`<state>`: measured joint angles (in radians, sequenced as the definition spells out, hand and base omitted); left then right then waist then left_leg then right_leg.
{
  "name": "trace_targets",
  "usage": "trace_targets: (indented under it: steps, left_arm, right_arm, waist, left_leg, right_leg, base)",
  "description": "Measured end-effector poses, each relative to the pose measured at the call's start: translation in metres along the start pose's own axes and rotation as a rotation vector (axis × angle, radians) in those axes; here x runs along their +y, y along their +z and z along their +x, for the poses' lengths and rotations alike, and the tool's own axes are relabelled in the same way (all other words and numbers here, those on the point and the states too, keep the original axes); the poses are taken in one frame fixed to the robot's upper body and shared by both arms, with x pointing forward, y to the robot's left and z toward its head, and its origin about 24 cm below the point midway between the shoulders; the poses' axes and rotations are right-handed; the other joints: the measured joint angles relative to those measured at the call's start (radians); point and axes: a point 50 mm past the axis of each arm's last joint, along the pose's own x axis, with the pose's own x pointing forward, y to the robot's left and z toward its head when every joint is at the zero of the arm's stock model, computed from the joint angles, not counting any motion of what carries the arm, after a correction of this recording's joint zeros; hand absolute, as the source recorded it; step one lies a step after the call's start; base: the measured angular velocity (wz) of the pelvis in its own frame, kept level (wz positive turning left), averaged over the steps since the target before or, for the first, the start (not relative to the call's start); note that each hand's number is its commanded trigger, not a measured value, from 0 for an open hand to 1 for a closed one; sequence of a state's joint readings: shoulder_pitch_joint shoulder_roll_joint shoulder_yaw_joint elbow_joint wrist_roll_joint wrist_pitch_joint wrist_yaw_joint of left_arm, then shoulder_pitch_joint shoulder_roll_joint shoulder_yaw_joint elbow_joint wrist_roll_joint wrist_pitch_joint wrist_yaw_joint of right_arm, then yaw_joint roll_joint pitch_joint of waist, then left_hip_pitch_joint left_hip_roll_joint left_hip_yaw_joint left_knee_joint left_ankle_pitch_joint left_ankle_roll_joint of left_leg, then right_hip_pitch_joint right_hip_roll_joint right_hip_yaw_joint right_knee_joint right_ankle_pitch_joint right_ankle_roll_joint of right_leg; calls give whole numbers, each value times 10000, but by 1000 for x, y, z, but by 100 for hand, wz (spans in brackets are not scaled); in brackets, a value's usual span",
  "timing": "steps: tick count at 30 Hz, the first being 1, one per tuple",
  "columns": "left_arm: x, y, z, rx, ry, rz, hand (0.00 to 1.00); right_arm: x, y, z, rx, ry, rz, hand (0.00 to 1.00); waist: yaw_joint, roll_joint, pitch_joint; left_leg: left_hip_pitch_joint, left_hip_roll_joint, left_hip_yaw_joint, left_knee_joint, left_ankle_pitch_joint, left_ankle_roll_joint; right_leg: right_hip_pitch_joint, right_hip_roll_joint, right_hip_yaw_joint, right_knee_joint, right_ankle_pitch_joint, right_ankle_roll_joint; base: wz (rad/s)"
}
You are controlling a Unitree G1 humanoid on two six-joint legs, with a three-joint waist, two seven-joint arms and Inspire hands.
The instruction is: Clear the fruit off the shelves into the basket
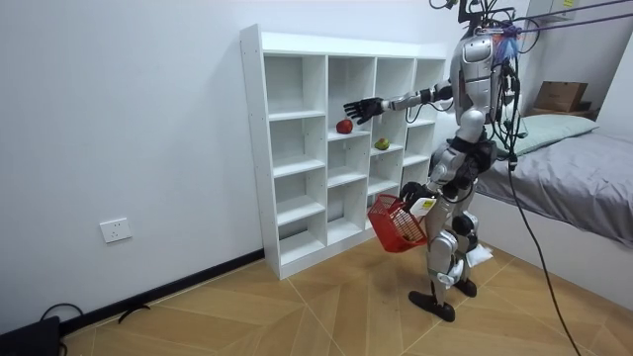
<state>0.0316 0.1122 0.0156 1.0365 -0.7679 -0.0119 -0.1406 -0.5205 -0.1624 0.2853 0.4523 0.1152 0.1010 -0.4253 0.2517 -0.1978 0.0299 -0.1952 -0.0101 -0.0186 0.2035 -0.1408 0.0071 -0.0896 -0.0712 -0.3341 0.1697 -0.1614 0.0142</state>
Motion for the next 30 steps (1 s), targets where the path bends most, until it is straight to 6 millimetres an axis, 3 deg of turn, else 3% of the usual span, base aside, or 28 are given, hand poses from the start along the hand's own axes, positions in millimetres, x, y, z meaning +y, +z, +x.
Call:
trace_targets:
  steps: [8,11,19,30]
  left_arm:
    - [-1,4,1,-58,-18,44,100]
    - [-3,8,3,-124,-68,112,100]
    - [-6,9,3,-143,-194,286,100]
    - [-12,11,5,-179,-545,655,100]
  right_arm:
    - [-3,-1,18,476,-346,-632,0]
    - [-5,-1,20,505,-368,-701,0]
    - [-6,-6,23,686,-444,-843,0]
    - [-9,0,30,465,-670,-1317,0]
  waist:
    - [25,-150,15]
    - [21,-236,68]
    - [56,-235,85]
    - [66,-176,185]
  left_leg:
    - [-175,-17,-141,86,0,-1]
    - [-379,-19,-155,210,0,-1]
    - [-543,-20,-229,304,0,-1]
    - [-614,-23,-262,295,-2,-3]
  right_leg:
    - [-90,-3,-124,2,0,0]
    - [-227,-4,-139,6,9,-14]
    - [-323,-1,-218,13,32,-36]
    - [-384,2,-266,12,32,-36]
  base:
    - [5]
    - [0]
    - [2]
    - [0]
